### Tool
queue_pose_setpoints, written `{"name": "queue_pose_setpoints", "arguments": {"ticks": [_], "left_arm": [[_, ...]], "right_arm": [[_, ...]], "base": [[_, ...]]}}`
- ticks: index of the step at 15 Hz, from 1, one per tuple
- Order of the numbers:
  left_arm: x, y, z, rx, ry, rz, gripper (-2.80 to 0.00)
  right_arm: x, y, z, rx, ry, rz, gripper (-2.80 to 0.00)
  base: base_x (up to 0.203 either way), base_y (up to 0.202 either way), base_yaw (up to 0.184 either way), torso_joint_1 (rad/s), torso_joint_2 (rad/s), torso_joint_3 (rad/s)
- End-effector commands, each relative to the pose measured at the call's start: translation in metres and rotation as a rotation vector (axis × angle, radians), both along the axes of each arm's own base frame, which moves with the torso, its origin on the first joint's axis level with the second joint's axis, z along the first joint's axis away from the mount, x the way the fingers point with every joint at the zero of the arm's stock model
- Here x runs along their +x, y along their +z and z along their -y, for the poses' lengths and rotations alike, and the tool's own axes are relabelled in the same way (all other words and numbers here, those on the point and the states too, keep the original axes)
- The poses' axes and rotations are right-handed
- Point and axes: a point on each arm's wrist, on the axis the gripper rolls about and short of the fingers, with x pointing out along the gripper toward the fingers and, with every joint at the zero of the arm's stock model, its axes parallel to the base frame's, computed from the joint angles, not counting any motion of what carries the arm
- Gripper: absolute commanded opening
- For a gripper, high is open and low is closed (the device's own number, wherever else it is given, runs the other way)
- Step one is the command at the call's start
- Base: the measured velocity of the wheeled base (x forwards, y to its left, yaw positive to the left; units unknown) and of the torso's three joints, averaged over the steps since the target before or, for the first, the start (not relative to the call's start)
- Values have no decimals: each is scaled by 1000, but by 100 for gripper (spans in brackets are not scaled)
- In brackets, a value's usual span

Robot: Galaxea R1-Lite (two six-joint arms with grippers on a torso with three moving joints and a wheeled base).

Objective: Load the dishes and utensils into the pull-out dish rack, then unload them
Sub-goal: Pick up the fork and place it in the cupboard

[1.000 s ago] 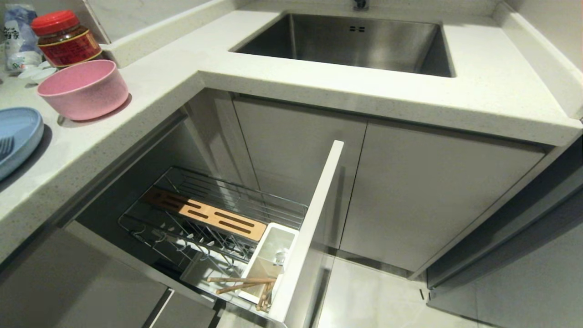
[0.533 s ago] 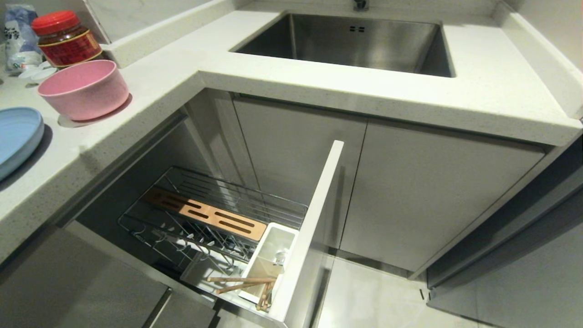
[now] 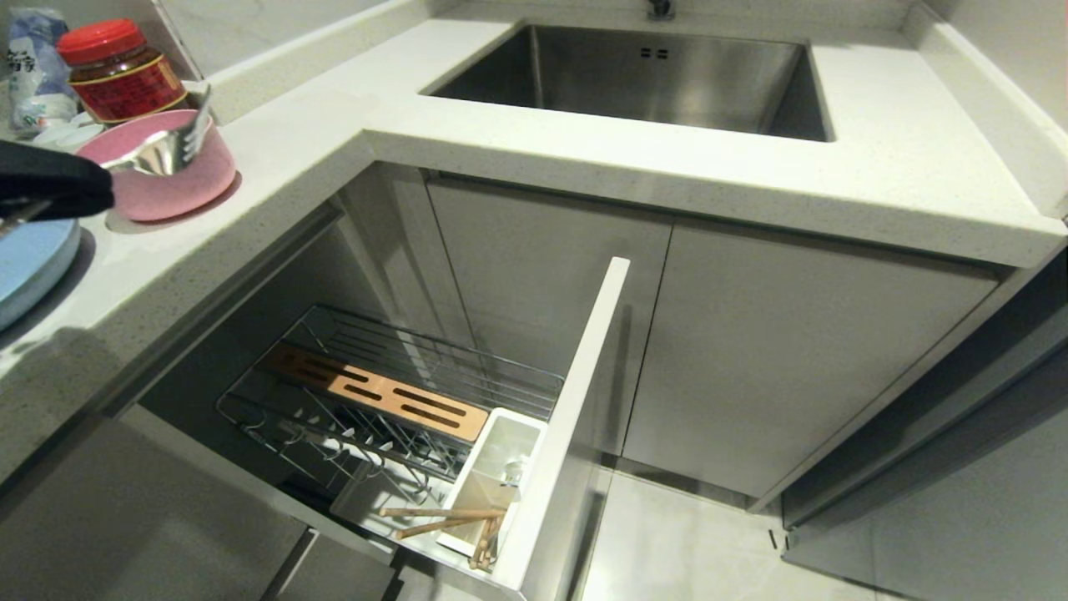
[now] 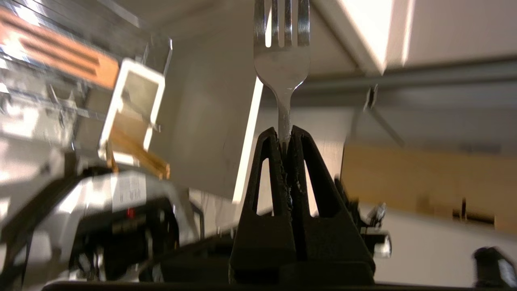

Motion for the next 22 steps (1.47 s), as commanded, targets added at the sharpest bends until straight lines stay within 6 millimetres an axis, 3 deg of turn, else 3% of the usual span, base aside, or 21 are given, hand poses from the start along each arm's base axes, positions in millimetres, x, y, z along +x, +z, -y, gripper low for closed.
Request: {"name": "queue_pose_setpoints", "arguments": {"ticks": [1,8,14,22], "left_arm": [[19,-16,12,20,-78,-116,-280],[79,-68,48,259,-53,-442,-280],[124,-106,72,275,-31,-676,-280],[156,-152,106,358,-85,-833,-280]], "right_arm": [[2,-7,0,0,0,-25,-280],[2,-7,0,0,0,-24,-280],[2,-7,0,0,0,-24,-280],[2,-7,0,0,0,-25,-280]], "base": [[0,0,0,0,0,0],[0,0,0,0,0,0],[0,0,0,0,0,0],[0,0,0,0,0,0]]}}
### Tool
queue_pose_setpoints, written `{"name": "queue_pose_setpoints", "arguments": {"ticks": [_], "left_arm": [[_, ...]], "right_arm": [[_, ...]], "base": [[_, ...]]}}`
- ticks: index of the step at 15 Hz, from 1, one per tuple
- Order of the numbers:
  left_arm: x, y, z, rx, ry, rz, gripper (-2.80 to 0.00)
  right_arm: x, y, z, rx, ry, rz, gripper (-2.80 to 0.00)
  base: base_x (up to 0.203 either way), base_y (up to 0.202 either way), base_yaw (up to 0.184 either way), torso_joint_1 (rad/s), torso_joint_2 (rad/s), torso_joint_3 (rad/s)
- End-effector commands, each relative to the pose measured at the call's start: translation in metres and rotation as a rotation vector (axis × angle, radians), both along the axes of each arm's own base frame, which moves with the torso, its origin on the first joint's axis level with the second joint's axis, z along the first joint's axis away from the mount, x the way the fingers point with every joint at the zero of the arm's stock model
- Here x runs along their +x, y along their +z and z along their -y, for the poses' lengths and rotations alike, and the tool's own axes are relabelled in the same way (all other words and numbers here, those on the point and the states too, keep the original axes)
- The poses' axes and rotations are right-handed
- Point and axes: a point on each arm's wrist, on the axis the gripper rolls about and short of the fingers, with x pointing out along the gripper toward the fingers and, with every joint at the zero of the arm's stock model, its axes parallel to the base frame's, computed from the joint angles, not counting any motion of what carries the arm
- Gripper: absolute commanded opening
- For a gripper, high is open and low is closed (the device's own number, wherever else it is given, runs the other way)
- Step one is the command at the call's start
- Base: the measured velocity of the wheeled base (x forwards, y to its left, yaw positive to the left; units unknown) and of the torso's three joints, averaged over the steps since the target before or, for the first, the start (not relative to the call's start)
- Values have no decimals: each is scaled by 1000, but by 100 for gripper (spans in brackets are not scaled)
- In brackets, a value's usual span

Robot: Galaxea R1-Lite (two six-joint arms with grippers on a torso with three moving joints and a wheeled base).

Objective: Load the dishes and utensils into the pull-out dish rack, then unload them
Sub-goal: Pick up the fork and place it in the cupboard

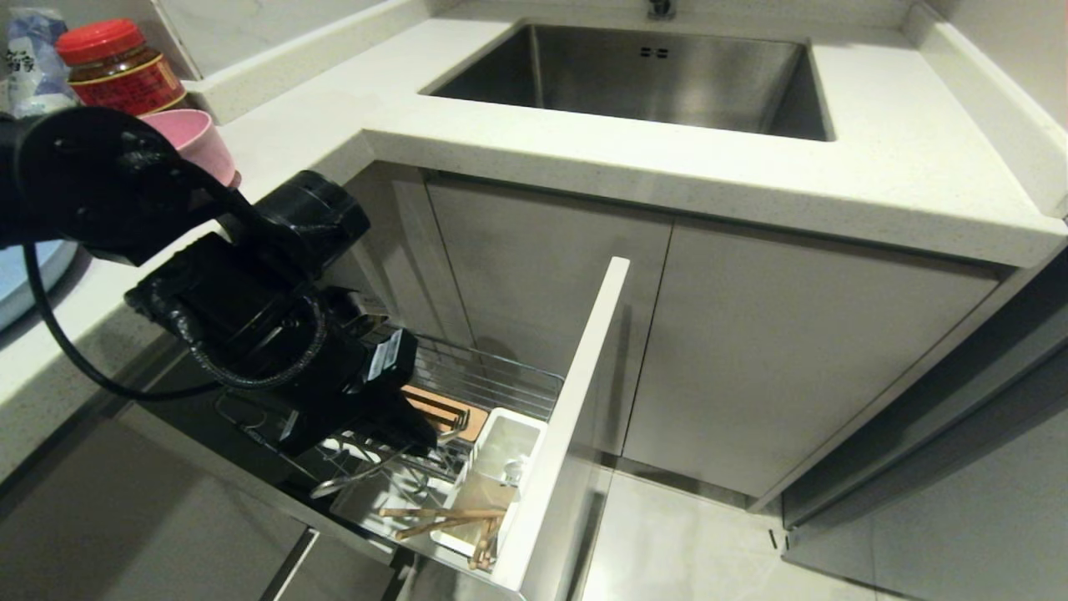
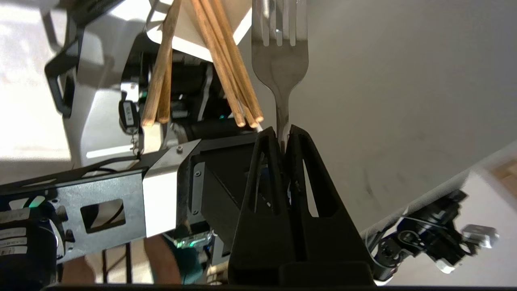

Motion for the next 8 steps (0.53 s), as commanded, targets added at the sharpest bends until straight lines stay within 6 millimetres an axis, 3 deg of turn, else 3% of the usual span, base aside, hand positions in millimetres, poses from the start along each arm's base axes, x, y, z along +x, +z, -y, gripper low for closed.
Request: {"name": "queue_pose_setpoints", "arguments": {"ticks": [1,8], "left_arm": [[12,-19,9,29,-6,-70,-280],[32,-43,24,44,-1,-117,-280]], "right_arm": [[2,-7,0,0,0,-24,-280],[2,-7,0,0,0,-24,-280]], "base": [[0,0,0,0,0,0],[0,0,0,0,0,0]]}}
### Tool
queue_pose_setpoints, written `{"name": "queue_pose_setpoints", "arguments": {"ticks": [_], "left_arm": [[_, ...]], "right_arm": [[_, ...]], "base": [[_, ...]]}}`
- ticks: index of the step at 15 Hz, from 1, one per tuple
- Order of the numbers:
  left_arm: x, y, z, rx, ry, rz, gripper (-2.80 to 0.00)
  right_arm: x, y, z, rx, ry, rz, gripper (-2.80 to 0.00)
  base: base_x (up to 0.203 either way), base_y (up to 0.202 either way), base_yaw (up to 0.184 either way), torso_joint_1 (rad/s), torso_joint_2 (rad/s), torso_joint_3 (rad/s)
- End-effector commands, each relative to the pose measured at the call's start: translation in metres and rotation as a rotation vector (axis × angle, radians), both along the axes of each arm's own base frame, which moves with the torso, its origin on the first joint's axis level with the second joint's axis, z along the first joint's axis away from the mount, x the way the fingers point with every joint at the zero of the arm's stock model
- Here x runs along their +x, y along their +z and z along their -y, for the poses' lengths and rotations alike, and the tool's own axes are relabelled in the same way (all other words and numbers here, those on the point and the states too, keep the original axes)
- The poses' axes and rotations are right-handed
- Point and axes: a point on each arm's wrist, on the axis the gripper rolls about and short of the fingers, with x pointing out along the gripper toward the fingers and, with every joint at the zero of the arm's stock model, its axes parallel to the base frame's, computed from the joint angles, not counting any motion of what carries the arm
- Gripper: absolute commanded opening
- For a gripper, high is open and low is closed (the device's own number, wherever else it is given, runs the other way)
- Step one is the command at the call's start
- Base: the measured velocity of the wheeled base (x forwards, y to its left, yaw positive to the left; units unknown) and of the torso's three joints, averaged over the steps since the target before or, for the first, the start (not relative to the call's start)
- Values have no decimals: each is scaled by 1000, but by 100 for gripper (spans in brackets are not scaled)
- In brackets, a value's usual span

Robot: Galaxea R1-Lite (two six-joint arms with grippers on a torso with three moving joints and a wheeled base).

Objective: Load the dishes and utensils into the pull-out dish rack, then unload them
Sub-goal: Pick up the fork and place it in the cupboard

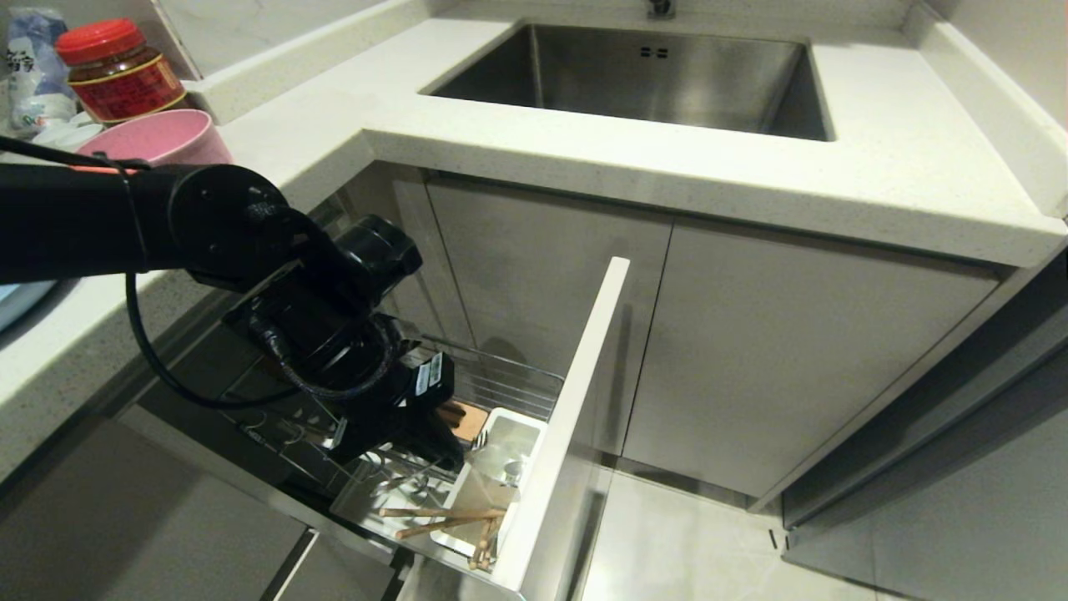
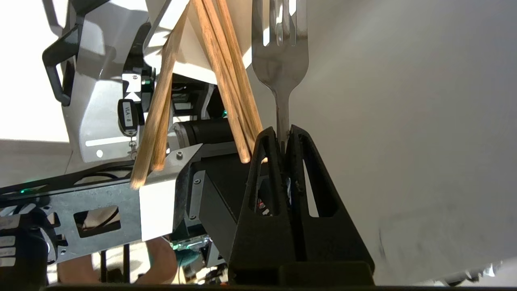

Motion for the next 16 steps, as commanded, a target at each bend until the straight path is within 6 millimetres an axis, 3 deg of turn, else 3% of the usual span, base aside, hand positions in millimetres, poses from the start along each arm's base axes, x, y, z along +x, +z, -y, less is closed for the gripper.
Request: {"name": "queue_pose_setpoints", "arguments": {"ticks": [1,16], "left_arm": [[9,-15,10,20,-13,-49,-280],[67,-65,38,54,-26,-87,-280]], "right_arm": [[2,-7,0,0,0,-25,-280],[2,-7,0,0,0,-24,-280]], "base": [[0,0,0,0,0,0],[0,0,0,0,0,0]]}}
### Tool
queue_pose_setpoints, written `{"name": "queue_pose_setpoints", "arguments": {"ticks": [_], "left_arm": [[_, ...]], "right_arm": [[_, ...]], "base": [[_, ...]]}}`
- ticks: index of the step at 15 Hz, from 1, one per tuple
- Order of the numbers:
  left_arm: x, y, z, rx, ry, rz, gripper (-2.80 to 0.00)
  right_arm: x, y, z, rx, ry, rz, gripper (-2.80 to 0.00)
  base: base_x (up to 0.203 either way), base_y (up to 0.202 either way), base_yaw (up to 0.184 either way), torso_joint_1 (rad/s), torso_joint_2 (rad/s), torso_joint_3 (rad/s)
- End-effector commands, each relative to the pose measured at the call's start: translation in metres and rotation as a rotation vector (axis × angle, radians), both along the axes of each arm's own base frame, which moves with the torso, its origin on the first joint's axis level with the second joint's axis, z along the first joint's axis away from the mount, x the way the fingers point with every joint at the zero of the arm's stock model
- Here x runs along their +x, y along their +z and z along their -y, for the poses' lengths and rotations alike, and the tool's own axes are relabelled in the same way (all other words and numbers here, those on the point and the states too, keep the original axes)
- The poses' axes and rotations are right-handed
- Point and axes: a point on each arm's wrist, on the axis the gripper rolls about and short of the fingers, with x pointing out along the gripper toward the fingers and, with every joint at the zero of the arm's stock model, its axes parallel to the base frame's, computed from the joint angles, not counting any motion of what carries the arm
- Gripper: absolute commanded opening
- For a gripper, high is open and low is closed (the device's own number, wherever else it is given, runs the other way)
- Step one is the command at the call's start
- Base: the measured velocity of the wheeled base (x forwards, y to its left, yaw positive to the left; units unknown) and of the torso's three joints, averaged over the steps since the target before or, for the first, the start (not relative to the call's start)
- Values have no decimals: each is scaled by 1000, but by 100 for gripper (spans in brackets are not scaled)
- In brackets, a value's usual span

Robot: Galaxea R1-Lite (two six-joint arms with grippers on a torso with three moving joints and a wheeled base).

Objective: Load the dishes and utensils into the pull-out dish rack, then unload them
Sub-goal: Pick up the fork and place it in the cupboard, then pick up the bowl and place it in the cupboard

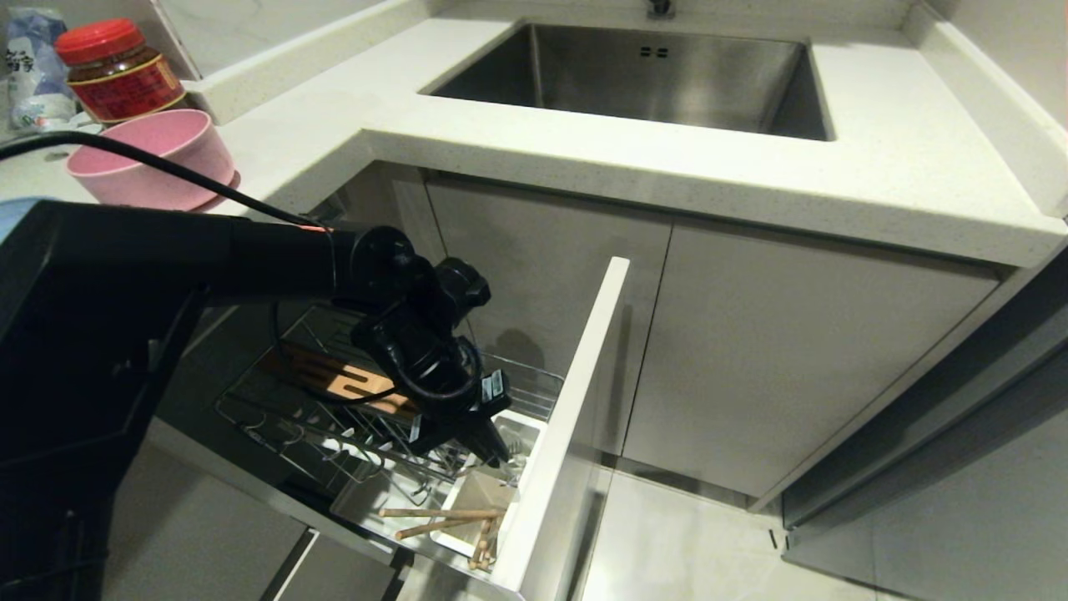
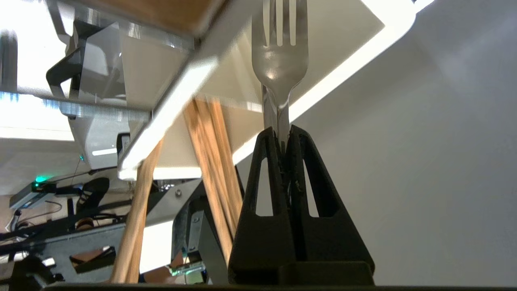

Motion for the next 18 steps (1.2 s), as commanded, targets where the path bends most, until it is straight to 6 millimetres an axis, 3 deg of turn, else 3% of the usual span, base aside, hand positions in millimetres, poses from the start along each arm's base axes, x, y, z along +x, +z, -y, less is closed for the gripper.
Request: {"name": "queue_pose_setpoints", "arguments": {"ticks": [1,8,9,14,18], "left_arm": [[8,-13,4,12,-2,-28,-280],[16,-17,-4,16,-10,-22,-280],[15,-16,-5,18,-9,-25,0],[7,4,-9,-2,-10,16,0],[-11,39,-16,-32,-10,77,0]], "right_arm": [[2,-7,0,0,0,-24,-280],[2,-7,0,0,0,-24,-280],[2,-7,0,0,0,-25,-280],[2,-7,0,0,0,-26,-280],[2,-7,0,0,0,-24,-280]], "base": [[0,0,0,0,0,0],[0,0,0,0,0,0],[0,0,0,0,0,0],[0,0,0,0,0,0],[0,0,0,0,0,0]]}}
